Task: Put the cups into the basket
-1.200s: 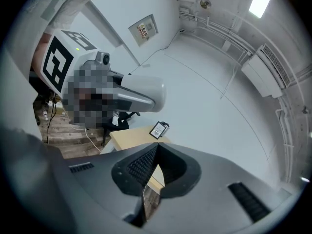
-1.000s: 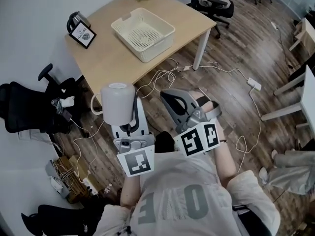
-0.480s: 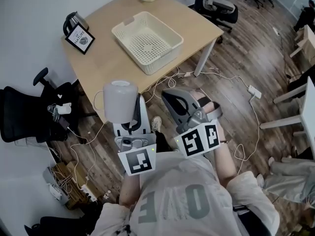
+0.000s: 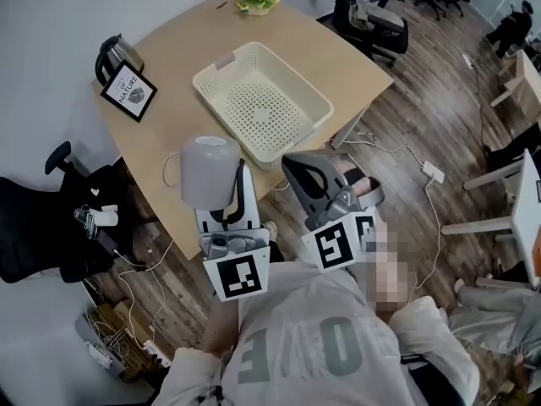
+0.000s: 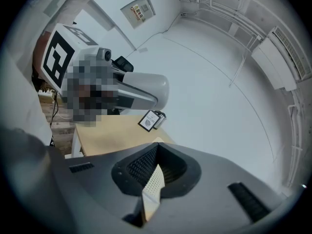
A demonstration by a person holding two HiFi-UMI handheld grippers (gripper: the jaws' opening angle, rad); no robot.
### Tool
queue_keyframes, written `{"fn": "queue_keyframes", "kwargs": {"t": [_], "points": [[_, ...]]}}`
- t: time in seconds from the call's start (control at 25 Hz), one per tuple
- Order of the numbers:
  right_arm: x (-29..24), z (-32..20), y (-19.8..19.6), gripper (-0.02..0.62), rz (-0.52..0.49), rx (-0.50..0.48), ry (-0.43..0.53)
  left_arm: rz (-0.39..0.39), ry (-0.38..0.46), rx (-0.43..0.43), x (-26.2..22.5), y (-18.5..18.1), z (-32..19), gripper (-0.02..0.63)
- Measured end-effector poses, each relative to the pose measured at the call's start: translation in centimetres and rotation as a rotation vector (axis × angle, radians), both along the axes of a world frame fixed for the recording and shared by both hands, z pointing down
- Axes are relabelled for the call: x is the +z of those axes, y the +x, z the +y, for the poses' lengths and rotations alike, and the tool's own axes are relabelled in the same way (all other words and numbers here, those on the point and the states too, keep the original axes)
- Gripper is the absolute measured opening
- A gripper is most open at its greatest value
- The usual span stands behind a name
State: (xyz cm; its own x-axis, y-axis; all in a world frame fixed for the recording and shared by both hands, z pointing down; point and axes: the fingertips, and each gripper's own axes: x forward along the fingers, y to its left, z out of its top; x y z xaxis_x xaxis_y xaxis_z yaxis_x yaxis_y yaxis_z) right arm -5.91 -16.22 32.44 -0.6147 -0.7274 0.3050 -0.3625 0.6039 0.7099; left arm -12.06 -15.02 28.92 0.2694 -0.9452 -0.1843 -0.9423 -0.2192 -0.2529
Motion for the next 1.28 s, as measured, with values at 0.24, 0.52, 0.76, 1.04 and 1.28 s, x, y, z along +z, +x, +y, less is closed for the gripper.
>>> {"fn": "queue_keyframes", "kwargs": {"t": [0.24,0.52,0.76,1.04,1.28], "points": [[-0.1,-5.9,-2.9,-0.002,-0.011,0.018,-0.019,0.025,-0.004,0.014,-0.3,-3.0,-5.8,0.049],[0.3,-10.2,-3.7,-0.002,-0.049,0.036,-0.057,0.08,-0.038,0.019,0.3,-3.6,-10.9,0.049],[-0.1,-13.3,-0.4,-0.002,-0.096,0.017,-0.068,0.074,-0.047,-0.017,0.5,-0.9,-13.9,0.049],[-0.8,-16.5,2.1,-0.002,-0.14,-0.052,-0.083,0.041,-0.068,-0.078,-0.3,1.7,-17.2,0.049],[-1.1,-18.2,2.9,-0.002,-0.202,-0.106,-0.105,-0.122,-0.198,-0.051,0.8,3.4,-21.1,0.049]]}}
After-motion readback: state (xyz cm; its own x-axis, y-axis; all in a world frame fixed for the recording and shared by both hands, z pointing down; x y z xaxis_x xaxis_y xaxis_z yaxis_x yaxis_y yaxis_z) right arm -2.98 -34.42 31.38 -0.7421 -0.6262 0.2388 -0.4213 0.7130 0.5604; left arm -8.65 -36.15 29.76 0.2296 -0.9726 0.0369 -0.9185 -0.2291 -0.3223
